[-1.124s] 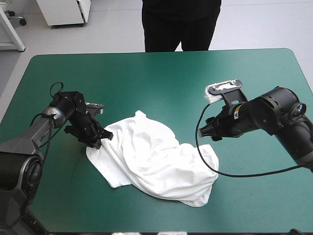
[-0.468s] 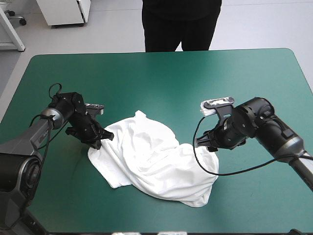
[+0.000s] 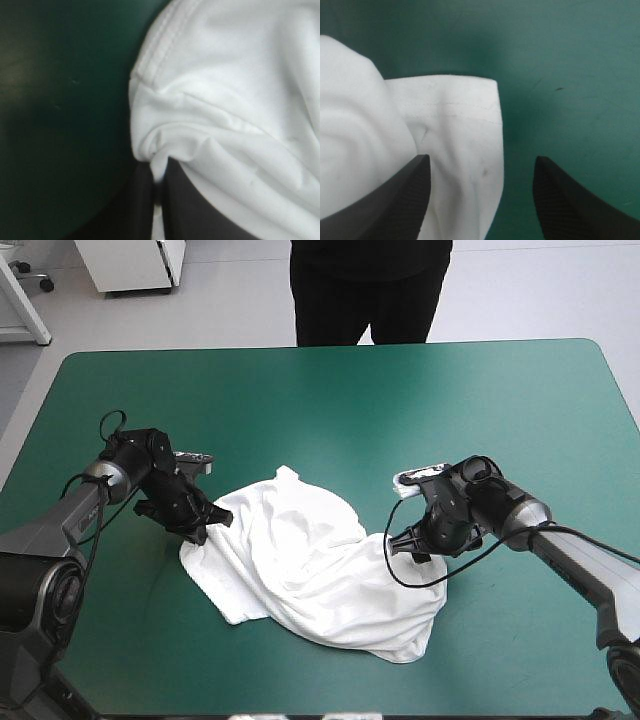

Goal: Fold the cloth

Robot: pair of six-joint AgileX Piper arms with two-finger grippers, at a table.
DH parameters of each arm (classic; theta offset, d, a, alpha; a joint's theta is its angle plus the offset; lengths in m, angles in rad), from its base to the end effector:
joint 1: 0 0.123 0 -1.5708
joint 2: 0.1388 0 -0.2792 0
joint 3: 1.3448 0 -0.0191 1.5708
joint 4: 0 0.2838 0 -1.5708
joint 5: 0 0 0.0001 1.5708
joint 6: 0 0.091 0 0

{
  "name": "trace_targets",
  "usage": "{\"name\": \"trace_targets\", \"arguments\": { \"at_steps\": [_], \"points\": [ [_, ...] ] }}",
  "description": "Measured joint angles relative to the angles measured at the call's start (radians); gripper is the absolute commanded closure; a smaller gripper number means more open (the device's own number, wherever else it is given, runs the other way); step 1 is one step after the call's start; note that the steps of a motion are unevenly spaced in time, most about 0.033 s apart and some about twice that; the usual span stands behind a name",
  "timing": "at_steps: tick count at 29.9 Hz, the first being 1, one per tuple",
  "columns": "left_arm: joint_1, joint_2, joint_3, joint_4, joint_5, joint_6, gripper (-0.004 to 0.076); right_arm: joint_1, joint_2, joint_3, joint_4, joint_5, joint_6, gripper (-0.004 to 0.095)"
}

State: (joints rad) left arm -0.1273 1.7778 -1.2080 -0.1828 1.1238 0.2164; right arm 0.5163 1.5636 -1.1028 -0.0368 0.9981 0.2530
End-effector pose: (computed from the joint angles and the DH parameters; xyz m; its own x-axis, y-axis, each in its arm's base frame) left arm 0.3474 -0.0595 0.1812 -0.9658 0.2591 0.0064 0.2545 0.9527 -0.1663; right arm 0.2847 0.1584 0.2248 -0.9421 -0.2694 -0.1997 -0.2780 0.9604 0.0163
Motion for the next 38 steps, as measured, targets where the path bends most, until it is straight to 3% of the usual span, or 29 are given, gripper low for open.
{"name": "trace_targets", "arguments": {
  "at_steps": [10,13,16,22,27,38],
  "points": [
    [0.0,0.0,0.001,0.0,-0.001,0.005,0.0733,-0.003,0.114,0.0,0.014,-0.044,0.013,0.0371],
    [0.0,0.0,0.001,0.0,-0.002,0.01,0.0733,-0.008,0.13,-0.009,0.037,-0.031,0.005,0.0559],
    [0.0,0.0,0.001,0.0,-0.002,0.011,0.0733,-0.009,0.133,-0.012,0.076,-0.033,-0.002,0.0934],
    [0.0,-0.008,-0.003,0.001,0.001,0.011,0.0733,-0.009,0.118,-0.012,0.121,-0.041,-0.002,0.0925],
    [-0.002,-0.042,-0.029,-0.019,0.052,0.016,0.0733,-0.007,0.059,-0.03,0.08,-0.011,0.017,0.0925],
    [-0.002,-0.291,-0.321,-0.031,0.114,0.003,0.0733,-0.007,-0.203,-0.342,-0.035,0.145,0.023,0.0925]
  ]
}}
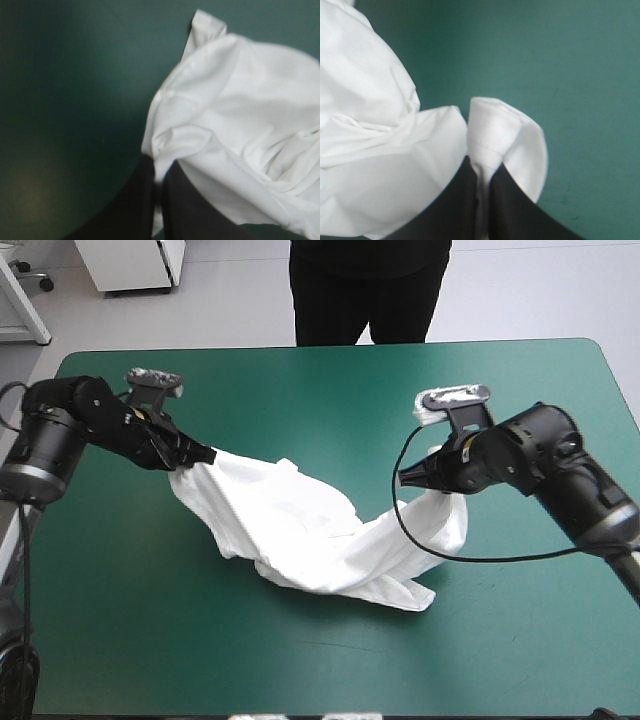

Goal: Fold the cloth

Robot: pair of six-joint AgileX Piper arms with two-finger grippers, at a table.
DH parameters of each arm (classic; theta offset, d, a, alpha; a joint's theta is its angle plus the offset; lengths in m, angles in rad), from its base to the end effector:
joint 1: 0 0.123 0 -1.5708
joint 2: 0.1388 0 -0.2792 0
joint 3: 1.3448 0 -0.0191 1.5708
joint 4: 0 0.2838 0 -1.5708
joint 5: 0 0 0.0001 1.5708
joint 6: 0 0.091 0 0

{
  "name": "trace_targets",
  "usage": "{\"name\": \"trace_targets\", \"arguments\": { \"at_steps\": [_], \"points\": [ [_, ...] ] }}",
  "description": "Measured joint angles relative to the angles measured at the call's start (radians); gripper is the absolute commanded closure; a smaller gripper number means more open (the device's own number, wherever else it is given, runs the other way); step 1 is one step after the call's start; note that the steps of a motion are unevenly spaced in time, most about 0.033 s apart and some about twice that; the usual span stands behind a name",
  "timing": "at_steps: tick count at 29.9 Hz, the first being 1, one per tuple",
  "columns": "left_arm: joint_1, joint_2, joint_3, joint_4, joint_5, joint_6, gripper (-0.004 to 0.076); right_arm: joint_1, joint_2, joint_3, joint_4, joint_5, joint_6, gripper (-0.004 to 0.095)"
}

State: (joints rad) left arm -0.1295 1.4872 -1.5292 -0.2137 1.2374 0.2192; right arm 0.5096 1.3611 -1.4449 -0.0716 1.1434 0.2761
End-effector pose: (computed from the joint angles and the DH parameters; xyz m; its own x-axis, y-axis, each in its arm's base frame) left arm 0.3295 -0.0613 0.3777 -0.8425 0.2557 -0.4741 0.3447 0.9322 -0.1098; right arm 0.2716 0.1450 0.3936 -0.8099 -0.1738 -0.5602 -0.2652 0.9604 0.0854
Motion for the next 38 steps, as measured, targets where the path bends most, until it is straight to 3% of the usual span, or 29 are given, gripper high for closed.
{"name": "trace_targets", "arguments": {
  "at_steps": [7,12,30,38],
  "points": [
    [0.0,-0.108,-0.235,-0.02,0.016,-0.004,0.0733,0.0,-0.098,-0.248,-0.051,0.033,-0.04,0.0925],
    [0.0,-0.153,-0.367,-0.09,-0.059,0.009,0.0733,0.0,-0.113,-0.407,-0.126,0.032,-0.093,0.0925],
    [0.0,-0.174,-0.83,-0.353,-0.435,0.134,0.0733,0.0,-0.119,-0.813,-0.166,-0.365,-0.27,0.0925],
    [0.0,-0.186,-0.963,-0.404,-0.54,0.179,0.0733,0.0,-0.126,-0.929,-0.137,-0.421,-0.326,0.0925]
  ]
}}
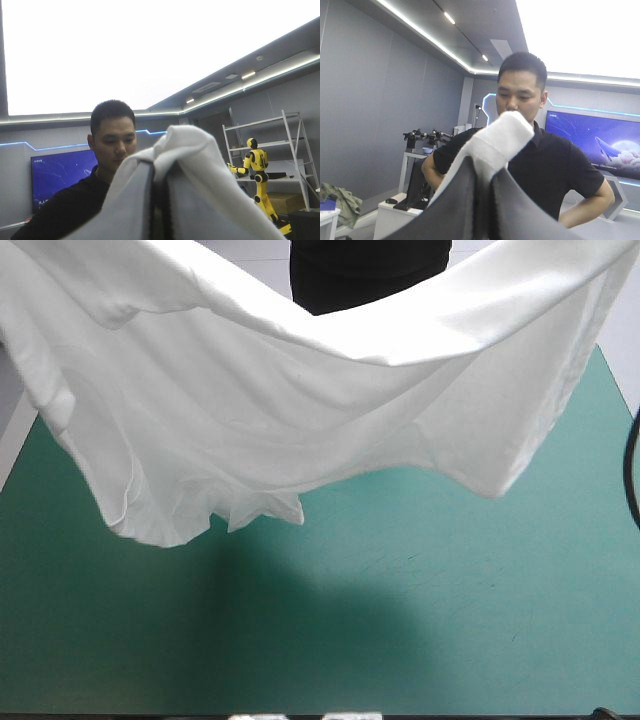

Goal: Fold the cloth

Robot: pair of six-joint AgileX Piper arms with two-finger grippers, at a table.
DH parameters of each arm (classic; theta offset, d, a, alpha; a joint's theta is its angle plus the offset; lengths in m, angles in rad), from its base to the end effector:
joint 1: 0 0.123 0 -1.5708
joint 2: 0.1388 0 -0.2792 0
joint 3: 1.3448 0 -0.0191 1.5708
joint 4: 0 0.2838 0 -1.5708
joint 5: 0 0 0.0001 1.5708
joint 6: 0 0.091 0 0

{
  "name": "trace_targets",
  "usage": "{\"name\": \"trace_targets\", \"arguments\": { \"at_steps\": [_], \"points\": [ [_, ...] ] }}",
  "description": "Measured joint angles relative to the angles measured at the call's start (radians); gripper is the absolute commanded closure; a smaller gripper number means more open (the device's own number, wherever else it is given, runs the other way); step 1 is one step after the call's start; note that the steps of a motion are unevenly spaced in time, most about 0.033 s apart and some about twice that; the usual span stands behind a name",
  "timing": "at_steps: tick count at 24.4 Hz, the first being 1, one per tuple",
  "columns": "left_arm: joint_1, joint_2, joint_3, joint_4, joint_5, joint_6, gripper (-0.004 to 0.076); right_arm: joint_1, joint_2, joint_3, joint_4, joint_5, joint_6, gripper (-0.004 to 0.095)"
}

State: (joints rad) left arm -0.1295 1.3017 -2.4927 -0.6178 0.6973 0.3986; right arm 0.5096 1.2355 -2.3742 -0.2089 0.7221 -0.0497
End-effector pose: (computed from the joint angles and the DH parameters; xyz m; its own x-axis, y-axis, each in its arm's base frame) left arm 0.0879 -0.0456 0.7301 0.5790 -0.1690 -0.7976 0.4671 0.8706 0.1546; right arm 0.0951 0.0388 0.7147 0.4986 0.0449 -0.8657 -0.2824 0.9526 -0.1133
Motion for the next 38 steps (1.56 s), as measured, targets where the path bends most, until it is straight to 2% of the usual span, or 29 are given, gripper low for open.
{"name": "trace_targets", "arguments": {
  "at_steps": [4,6,14,17,19,22,24,27,31,35,38],
  "points": [
    [0.0,-0.005,-0.01,-0.002,0.022,0.003,0.0733,0.0,-0.005,-0.009,0.01,0.032,-0.006,0.0925],
    [0.0,0.002,-0.01,0.006,0.07,0.001,0.0733,0.0,-0.001,-0.009,0.008,0.096,0.002,0.0925],
    [0.0,0.121,-0.01,0.107,0.352,-0.086,0.0733,0.0,0.103,-0.003,-0.107,0.454,0.147,0.0925],
    [0.0,0.199,-0.009,0.153,0.482,-0.12,0.0733,0.0,0.153,0.054,-0.15,0.497,0.189,0.0925],
    [0.0,0.283,-0.002,0.204,0.559,-0.145,0.0733,0.0,0.19,0.165,-0.174,0.506,0.218,0.0925],
    [0.0,0.393,0.002,0.259,0.559,-0.176,0.0733,0.0,0.229,0.381,-0.191,0.463,0.256,0.0925],
    [-0.001,0.475,0.022,0.267,0.559,-0.182,0.0733,-0.015,0.249,0.528,-0.192,0.368,0.302,0.0925],
    [-0.005,0.552,0.053,0.27,0.559,-0.184,0.0733,-0.058,0.279,0.621,-0.18,0.268,0.342,0.0925],
    [-0.008,0.703,0.081,0.281,0.545,-0.184,0.0733,-0.211,0.41,0.658,-0.043,0.142,0.322,0.0925],
    [-0.008,0.798,0.081,0.282,0.454,-0.184,0.0733,-0.317,0.547,0.659,0.134,0.056,0.24,0.0925],
    [-0.008,0.869,0.081,0.29,0.413,-0.184,0.0733,-0.352,0.629,0.66,0.168,0.022,0.223,0.0925]
  ]
}}
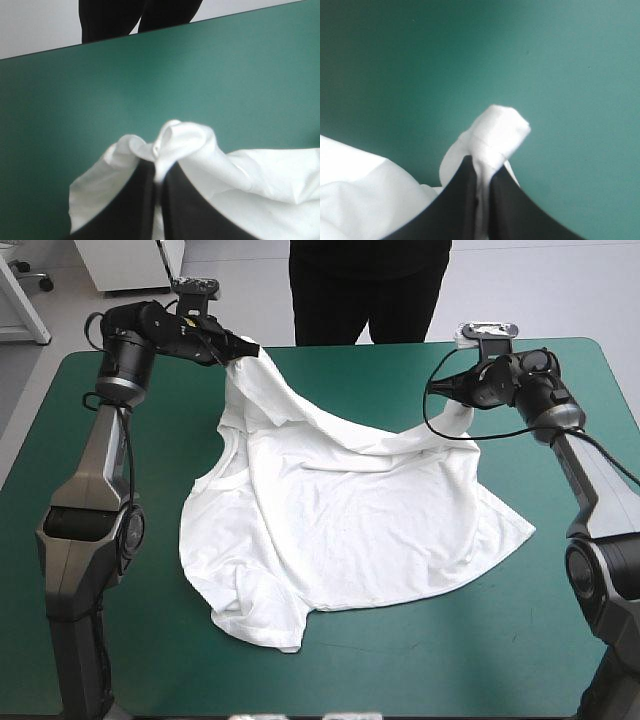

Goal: Fold the cloth

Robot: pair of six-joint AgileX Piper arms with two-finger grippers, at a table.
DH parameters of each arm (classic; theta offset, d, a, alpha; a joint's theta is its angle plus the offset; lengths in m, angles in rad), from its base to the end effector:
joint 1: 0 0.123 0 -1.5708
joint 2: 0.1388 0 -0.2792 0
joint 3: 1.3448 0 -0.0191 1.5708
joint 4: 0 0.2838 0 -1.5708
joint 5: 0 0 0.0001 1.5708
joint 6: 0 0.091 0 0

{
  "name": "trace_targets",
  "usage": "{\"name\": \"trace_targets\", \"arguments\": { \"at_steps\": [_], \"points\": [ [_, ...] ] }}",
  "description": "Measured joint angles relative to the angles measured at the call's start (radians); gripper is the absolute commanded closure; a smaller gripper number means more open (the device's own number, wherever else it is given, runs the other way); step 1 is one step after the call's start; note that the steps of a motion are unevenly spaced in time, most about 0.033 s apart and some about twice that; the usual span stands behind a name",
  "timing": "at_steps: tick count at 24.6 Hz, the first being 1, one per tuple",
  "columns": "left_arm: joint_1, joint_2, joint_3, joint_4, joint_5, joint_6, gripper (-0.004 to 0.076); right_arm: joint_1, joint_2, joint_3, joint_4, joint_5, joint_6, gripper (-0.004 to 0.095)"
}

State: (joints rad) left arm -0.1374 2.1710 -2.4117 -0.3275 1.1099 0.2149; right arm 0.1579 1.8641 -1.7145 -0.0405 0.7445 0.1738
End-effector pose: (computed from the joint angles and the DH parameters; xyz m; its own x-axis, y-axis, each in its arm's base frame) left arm 0.5052 -0.0963 0.3788 -0.6590 0.1538 -0.7363 0.3816 0.9119 -0.1510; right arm 0.4589 0.0705 0.3122 -0.7254 0.0298 -0.6877 -0.0347 0.9962 0.0797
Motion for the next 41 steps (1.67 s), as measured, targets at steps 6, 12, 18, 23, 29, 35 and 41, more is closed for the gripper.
{"name": "trace_targets", "arguments": {
  "at_steps": [6,12,18,23,29,35,41],
  "points": [
    [-0.001,0.102,0.0,0.031,-0.052,-0.002,0.0733,-0.025,0.075,0.0,0.005,-0.024,0.004,0.0924],
    [-0.001,0.176,0.001,0.02,-0.028,-0.024,0.0422,-0.035,0.114,0.001,0.056,-0.006,-0.004,0.0376],
    [-0.002,0.174,-0.125,-0.05,0.132,-0.047,0.0132,-0.047,0.097,-0.091,0.128,0.128,-0.048,0.0318],
    [-0.03,0.054,-0.179,-0.007,0.145,-0.082,0.0191,-0.048,-0.034,-0.149,0.124,0.216,-0.073,0.0395],
    [-0.094,-0.138,-0.179,0.175,0.145,-0.083,0.0196,-0.048,-0.133,-0.151,0.105,0.294,-0.079,0.0397],
    [-0.107,-0.368,0.059,0.309,0.144,-0.084,0.0196,-0.049,-0.181,-0.151,0.105,0.328,-0.079,0.0398],
    [-0.107,-0.541,0.446,0.397,0.144,-0.123,0.0196,-0.049,-0.186,-0.151,0.105,0.345,-0.079,0.0424]
  ]
}}
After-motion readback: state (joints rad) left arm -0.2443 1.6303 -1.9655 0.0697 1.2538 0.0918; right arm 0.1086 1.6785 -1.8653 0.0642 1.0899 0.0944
